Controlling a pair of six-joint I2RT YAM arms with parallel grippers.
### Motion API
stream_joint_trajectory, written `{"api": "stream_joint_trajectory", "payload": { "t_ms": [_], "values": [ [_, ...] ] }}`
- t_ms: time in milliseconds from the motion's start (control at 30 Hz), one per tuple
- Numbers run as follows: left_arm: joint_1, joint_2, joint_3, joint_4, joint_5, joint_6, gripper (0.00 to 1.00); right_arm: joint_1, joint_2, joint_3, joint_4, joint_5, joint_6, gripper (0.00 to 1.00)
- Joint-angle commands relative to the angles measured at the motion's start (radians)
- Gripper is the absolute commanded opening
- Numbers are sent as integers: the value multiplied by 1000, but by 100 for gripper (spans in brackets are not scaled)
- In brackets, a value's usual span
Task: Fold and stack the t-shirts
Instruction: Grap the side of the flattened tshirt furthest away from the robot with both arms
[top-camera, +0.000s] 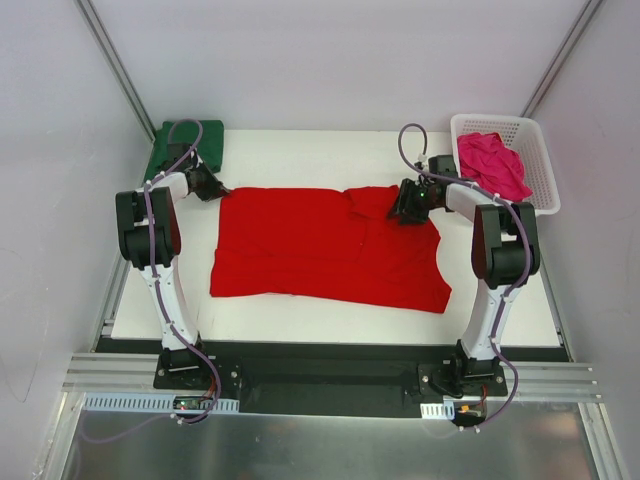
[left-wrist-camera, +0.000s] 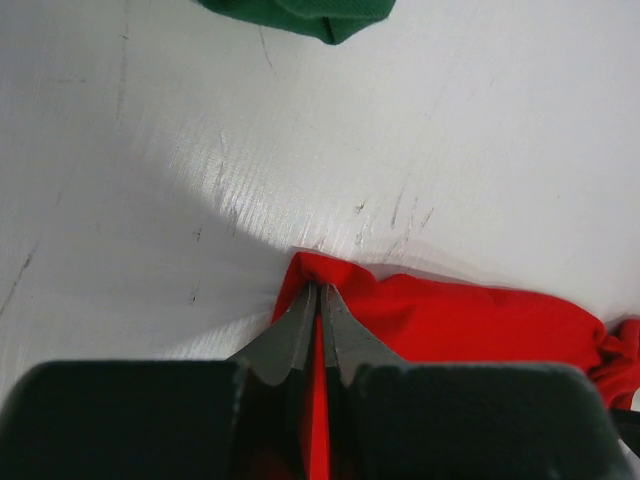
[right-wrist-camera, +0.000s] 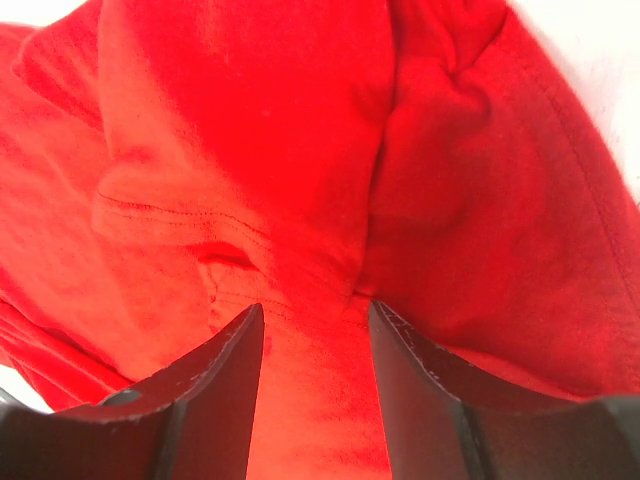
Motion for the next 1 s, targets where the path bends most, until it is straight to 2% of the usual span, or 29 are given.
{"api": "stream_joint_trajectory", "payload": {
  "t_ms": [0, 967],
  "values": [
    [6, -56, -8, 3, 4, 3, 0, -5, 25, 41, 12, -17, 2, 49],
    [11, -54, -11, 3, 6, 2, 0, -2, 13, 61, 7, -27, 2, 48]
  ]
}}
